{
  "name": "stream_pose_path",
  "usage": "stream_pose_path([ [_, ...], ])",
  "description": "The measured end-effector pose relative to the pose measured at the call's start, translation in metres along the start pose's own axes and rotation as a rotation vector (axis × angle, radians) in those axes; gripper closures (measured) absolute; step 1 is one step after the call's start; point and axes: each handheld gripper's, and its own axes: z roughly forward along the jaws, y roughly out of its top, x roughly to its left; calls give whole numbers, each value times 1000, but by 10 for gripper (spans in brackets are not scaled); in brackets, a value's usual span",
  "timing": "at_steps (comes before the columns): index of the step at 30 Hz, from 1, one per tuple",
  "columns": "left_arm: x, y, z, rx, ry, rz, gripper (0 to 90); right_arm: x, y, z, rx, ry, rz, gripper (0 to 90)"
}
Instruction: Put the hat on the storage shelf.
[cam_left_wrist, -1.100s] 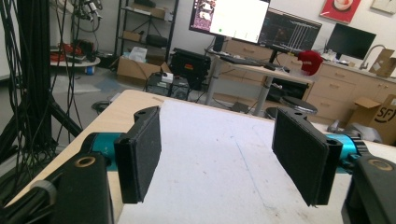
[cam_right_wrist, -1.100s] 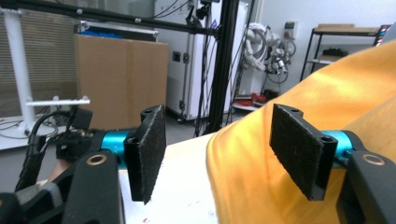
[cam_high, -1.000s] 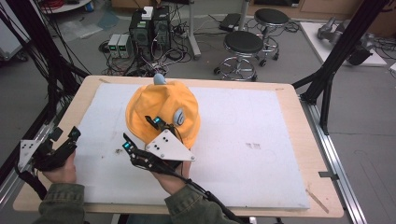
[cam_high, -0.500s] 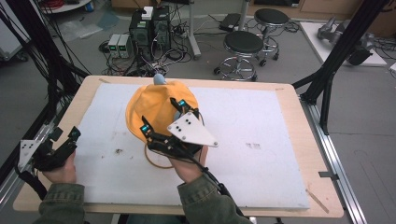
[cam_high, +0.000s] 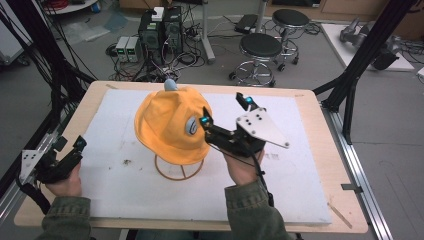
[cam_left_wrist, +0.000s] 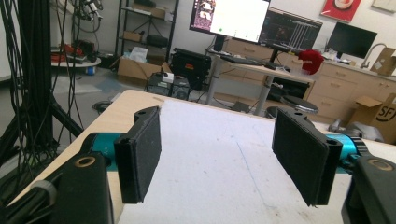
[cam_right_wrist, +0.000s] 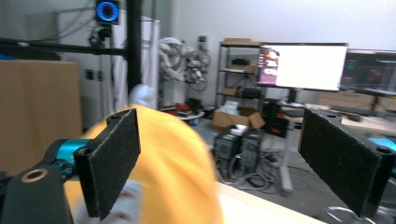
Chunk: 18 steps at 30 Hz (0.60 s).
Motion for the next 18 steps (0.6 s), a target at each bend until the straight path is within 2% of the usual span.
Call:
stream_pose_path([
  [1, 0, 0, 0, -1, 2, 3, 330, 0, 0, 0, 0, 0, 0, 119],
  [2, 0, 0, 0, -1, 4, 6, 330, -6, -2, -3, 2, -16, 3, 119],
  [3, 0, 0, 0, -1, 5, 7, 330, -18, -5, -9, 5, -44, 17, 118],
  [4, -1, 0, 0, -2, 6, 7, 330, -18, -5, -9, 5, -44, 17, 118],
  [5, -1, 0, -1, -2, 8, 10, 330, -30, -9, -15, -3, -55, 44, 116],
  [7, -1, 0, -1, -5, 9, 13, 330, -41, -12, -21, -18, -70, 62, 116],
  [9, -2, 1, -2, -6, 8, 15, 329, -45, -13, -24, -21, -79, 64, 116],
  [11, -2, 1, -2, -10, 7, 20, 328, -61, -18, -36, -39, -126, 70, 115],
  [12, -3, 1, -2, -11, 6, 23, 328, -61, -18, -36, -39, -126, 70, 115],
  [13, -3, 1, -2, -10, 4, 27, 327, -71, -21, -44, -47, -165, 68, 114],
  [17, -4, 1, -2, -10, 5, 29, 327, -80, -25, -53, -37, -211, 61, 115],
  [18, -4, 1, -2, -11, 6, 30, 327, -87, -29, -61, -34, -254, 47, 115],
])
